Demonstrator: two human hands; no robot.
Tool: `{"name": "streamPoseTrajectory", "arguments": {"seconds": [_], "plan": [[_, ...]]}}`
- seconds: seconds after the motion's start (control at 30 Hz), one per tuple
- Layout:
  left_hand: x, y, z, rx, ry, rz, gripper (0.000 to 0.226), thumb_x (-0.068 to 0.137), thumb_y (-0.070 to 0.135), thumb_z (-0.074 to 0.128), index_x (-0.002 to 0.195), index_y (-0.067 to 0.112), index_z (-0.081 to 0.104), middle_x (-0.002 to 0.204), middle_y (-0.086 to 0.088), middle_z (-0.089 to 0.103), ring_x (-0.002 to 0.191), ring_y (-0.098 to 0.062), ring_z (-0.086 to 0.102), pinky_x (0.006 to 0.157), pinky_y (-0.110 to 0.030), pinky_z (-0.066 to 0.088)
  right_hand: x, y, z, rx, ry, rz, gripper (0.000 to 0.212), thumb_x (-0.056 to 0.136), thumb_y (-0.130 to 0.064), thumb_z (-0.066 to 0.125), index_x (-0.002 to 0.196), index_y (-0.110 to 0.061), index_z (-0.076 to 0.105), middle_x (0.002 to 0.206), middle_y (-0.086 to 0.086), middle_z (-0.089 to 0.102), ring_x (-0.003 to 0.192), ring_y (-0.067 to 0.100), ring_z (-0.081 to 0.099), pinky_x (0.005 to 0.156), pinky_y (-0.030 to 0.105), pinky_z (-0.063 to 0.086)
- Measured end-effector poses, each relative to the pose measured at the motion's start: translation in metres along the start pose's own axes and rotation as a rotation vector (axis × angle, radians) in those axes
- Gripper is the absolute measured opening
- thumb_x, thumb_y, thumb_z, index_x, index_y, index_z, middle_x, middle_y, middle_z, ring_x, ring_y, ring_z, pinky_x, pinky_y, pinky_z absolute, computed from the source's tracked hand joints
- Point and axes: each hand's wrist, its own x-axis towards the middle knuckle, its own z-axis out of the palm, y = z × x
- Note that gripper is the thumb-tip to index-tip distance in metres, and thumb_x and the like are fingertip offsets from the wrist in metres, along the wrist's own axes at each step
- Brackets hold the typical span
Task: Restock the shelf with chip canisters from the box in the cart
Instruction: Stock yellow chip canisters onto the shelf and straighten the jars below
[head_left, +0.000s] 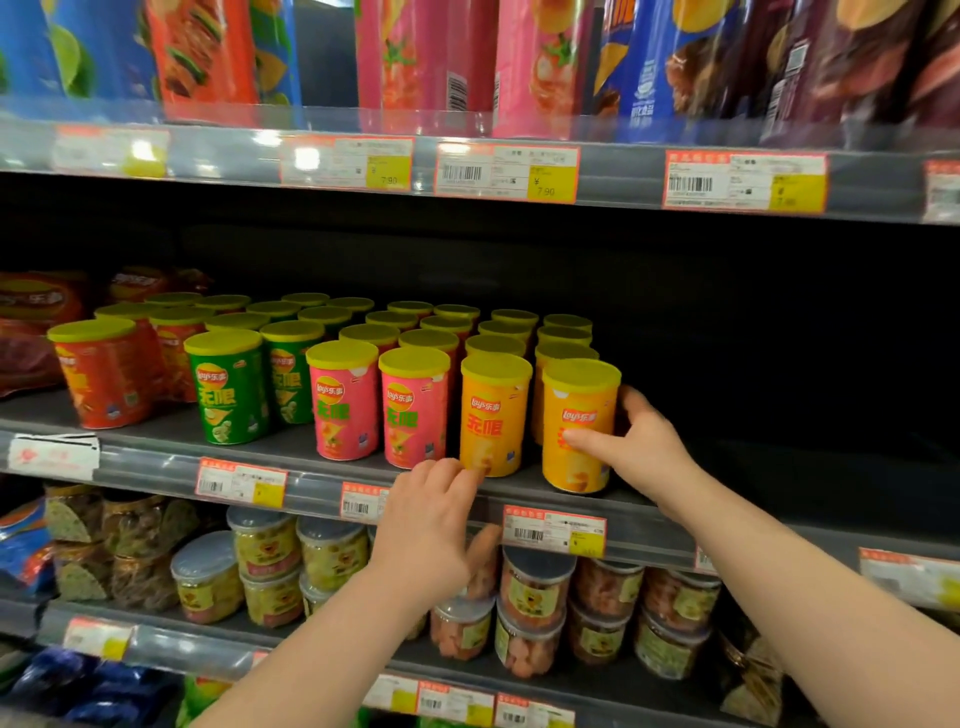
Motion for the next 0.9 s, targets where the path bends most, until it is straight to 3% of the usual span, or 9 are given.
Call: {"name": "streamPoseTrajectory", "arguments": {"seconds": [0.17, 0.3, 0.57, 0.77, 0.83, 0.9], "plan": [[-0.005, -0.002, 0.001, 0.024, -0.019, 0.04, 0.056, 0.069, 0.051, 0.05, 0.107, 0.012, 0.062, 0.1, -0.003, 0.062, 0.087, -0.025, 0.059, 0.073, -0.035, 0.052, 0.0, 0.014, 0.006, -0.035, -0.037, 0.052, 0.082, 0.078, -0.025, 0.076, 0.144, -0.016, 0.029, 0.141, 0.007, 0.046, 0.126, 0.024, 0.048, 0.093, 0.032, 0.041], [-0.006, 0.0, -0.001, 0.023, -0.032, 0.033, 0.056, 0.068, 0.051, 0.048, 0.105, 0.013, 0.063, 0.099, -0.001, 0.062, 0.087, -0.024, 0.06, 0.074, -0.033, 0.052, 0.0, 0.017, 0.009, -0.143, -0.061, 0.066, 0.079, 0.077, -0.022, 0.078, 0.14, -0.013, 0.032, 0.14, 0.009, 0.047, 0.126, 0.026, 0.048, 0.097, 0.033, 0.041], [-0.006, 0.001, -0.005, 0.033, -0.083, 0.012, 0.056, 0.068, 0.053, 0.047, 0.106, 0.015, 0.064, 0.099, 0.001, 0.061, 0.088, -0.022, 0.06, 0.075, -0.033, 0.052, -0.001, 0.014, 0.008, -0.118, -0.083, 0.087, 0.074, 0.08, -0.019, 0.075, 0.141, -0.014, 0.032, 0.141, 0.009, 0.046, 0.127, 0.025, 0.046, 0.089, 0.027, 0.037], [-0.005, 0.003, -0.013, 0.045, -0.14, -0.005, 0.058, 0.069, 0.056, 0.043, 0.104, 0.016, 0.065, 0.098, 0.003, 0.062, 0.087, -0.02, 0.062, 0.074, -0.032, 0.053, -0.003, 0.011, 0.008, -0.137, -0.098, 0.109, 0.074, 0.081, -0.02, 0.074, 0.142, -0.015, 0.032, 0.143, 0.008, 0.044, 0.129, 0.025, 0.045, 0.094, 0.03, 0.039], [-0.005, 0.006, -0.016, 0.038, -0.158, -0.001, 0.06, 0.075, 0.055, 0.043, 0.117, 0.016, 0.06, 0.112, 0.001, 0.058, 0.102, -0.022, 0.058, 0.087, -0.034, 0.048, -0.004, 0.01, 0.009, -0.143, -0.094, 0.113, 0.073, 0.081, -0.019, 0.073, 0.142, -0.015, 0.033, 0.143, 0.008, 0.045, 0.129, 0.025, 0.045, 0.095, 0.03, 0.039], [-0.005, 0.005, -0.016, 0.023, -0.215, 0.003, 0.063, 0.085, 0.053, 0.045, 0.136, 0.017, 0.043, 0.133, 0.001, 0.043, 0.124, -0.021, 0.039, 0.105, -0.033, 0.03, -0.005, 0.009, 0.01, -0.166, -0.078, 0.113, 0.074, 0.081, -0.02, 0.073, 0.142, -0.014, 0.032, 0.143, 0.009, 0.045, 0.129, 0.026, 0.045, 0.097, 0.033, 0.04]]}}
